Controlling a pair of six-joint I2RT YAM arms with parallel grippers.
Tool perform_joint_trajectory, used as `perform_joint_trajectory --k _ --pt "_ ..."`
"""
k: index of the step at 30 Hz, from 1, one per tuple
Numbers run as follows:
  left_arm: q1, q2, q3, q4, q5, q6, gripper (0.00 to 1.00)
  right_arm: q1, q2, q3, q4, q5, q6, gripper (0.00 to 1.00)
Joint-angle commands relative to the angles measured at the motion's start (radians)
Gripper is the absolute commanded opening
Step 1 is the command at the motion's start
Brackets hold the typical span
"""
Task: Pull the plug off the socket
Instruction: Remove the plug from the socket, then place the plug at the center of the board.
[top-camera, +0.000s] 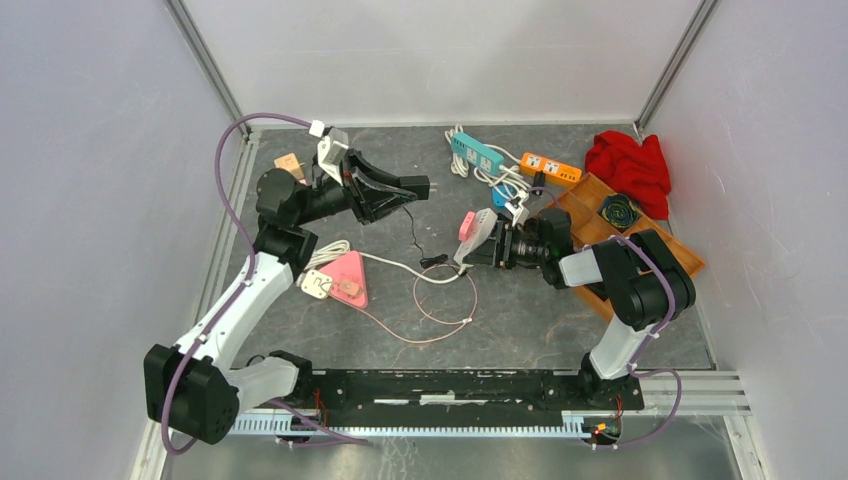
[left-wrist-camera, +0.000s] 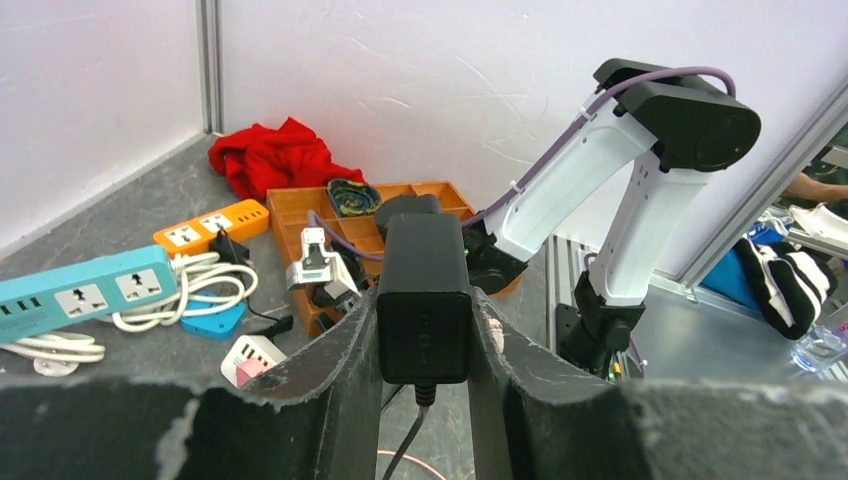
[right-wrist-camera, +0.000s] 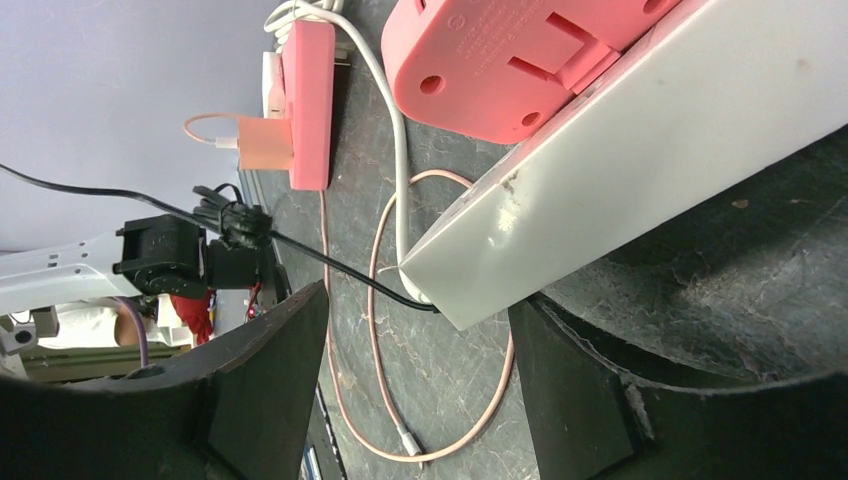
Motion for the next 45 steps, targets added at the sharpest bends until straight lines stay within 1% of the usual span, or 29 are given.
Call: perform_joint_trajectory --k 1,6,8,10,13,15,18,22,25,29,33,37,40,45 --pt "0.028 -0.04 -0.021 0.168 0.028 -0.095 0.02 -0.003 -0.025 0.049 -0.022 -0.007 -0.058 0.73" --pt "0.058 -0.097 -0.036 0.163 -0.003 -0.063 0.02 -0.003 -0.027 0.067 -0.103 0.026 -0.108 0.73" --pt "0.075 -0.127 -0.036 0.123 -0.034 -0.024 0.02 -0.003 -0.031 0.08 -0.154 0.048 -0.145 0.74" --pt "0.09 -0.16 -0.04 0.061 -0.095 0.033 0.02 -0.003 -0.034 0.094 -0.209 0.073 -0.182 0.75" --pt "0.101 -0.208 -0.046 -0.052 -0.249 0.135 0.02 -0.003 -0.036 0.107 -0.248 0.089 -0.208 0.75" --pt "0.104 -0.23 -0.051 -0.133 -0.385 0.194 0.02 -0.004 -0.034 0.114 -0.27 0.088 -0.216 0.75" --pt "0.112 -0.245 -0.061 -0.206 -0.61 0.263 0.02 -0.003 -0.04 0.137 -0.329 0.094 -0.252 0.75" --pt "0.12 -0.254 -0.089 -0.224 -0.805 0.303 0.02 -0.003 -0.077 0.135 -0.338 0.098 -0.266 0.75" --pt "0.131 -0.254 -0.122 -0.185 -0.877 0.328 0.02 -0.003 -0.092 0.135 -0.346 0.106 -0.283 0.75" --pt "0.16 -0.229 -0.143 -0.162 -0.91 0.348 0.03 -0.002 -0.088 0.135 -0.35 0.101 -0.284 0.75" --pt "0.216 -0.168 -0.125 -0.191 -0.922 0.326 0.04 -0.002 -0.091 0.135 -0.352 0.102 -0.286 0.75" --pt "0.263 -0.065 -0.071 -0.281 -0.915 0.281 0.05 -0.002 -0.089 0.135 -0.354 0.106 -0.29 0.75" --pt "0.282 0.038 -0.01 -0.369 -0.856 0.255 0.06 -0.002 -0.087 0.137 -0.357 0.105 -0.292 0.75" --pt "0.304 0.179 0.078 -0.481 -0.806 0.242 0.02 -0.002 -0.092 0.14 -0.361 0.098 -0.29 0.76"
